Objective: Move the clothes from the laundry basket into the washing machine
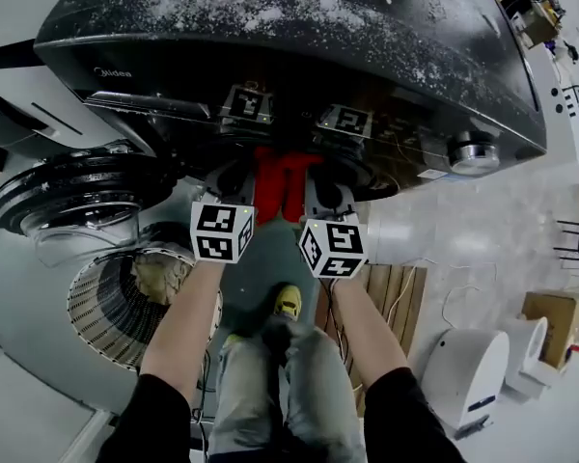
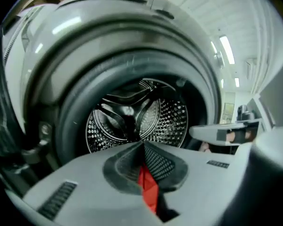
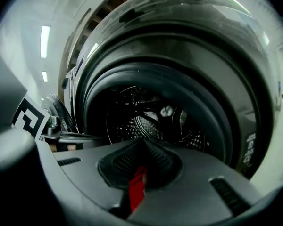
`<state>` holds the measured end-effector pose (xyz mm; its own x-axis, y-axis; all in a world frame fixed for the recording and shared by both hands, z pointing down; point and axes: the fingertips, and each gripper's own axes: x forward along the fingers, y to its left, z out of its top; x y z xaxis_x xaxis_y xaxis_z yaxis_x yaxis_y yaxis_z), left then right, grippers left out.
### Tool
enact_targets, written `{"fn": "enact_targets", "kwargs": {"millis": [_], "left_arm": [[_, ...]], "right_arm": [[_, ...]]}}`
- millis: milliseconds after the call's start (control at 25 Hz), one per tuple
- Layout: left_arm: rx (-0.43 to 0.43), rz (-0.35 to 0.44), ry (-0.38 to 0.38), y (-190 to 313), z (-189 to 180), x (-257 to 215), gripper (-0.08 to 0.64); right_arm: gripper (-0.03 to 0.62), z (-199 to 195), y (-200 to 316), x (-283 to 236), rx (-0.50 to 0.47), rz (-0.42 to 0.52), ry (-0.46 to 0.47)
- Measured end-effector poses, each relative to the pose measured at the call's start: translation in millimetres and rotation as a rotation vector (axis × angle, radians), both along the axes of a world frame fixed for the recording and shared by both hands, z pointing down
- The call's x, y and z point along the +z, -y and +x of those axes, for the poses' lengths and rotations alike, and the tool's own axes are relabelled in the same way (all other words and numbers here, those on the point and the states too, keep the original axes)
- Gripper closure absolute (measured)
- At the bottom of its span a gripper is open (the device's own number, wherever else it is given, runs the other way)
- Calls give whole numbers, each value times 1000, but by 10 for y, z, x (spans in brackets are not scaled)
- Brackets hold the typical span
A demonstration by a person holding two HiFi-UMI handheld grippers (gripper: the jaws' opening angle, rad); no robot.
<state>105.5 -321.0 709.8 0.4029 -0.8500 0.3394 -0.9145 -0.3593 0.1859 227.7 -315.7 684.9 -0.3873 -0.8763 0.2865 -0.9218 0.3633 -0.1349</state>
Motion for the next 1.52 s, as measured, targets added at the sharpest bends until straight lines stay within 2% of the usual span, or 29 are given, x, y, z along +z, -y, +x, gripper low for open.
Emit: {"fn": "enact_targets", "kwargs": {"millis": [160, 320, 480, 680, 880, 1160, 1400, 1520], "left_arm": [[4, -23, 4, -257, -49, -228, 549], [30, -22, 35, -460, -47, -578, 549], [30, -24, 25, -597, -90, -984, 549], [65, -14, 48, -823, -139, -1442, 549], [70, 0, 44, -1055, -283, -1972, 549], [36, 50, 38, -1177, -428, -2739, 549], [15, 81, 43, -1269, -559, -3285, 549], [13, 95, 45, -1350, -607, -3518, 549]], "right_arm": [[588, -7, -192, -242, -9, -27, 5], [588, 8, -410, -572, -18, -38, 9], [588, 38, -579, -929, 1, -46, 16], [588, -15, -787, -1407, -7, -57, 4], [588, -60, -1002, -1982, -27, -19, -34], [588, -104, -1209, -2652, 2, 24, -78], [588, 22, -1340, -3194, 64, 50, -56], [588, -5, -1398, -3457, 65, 76, -38]]}}
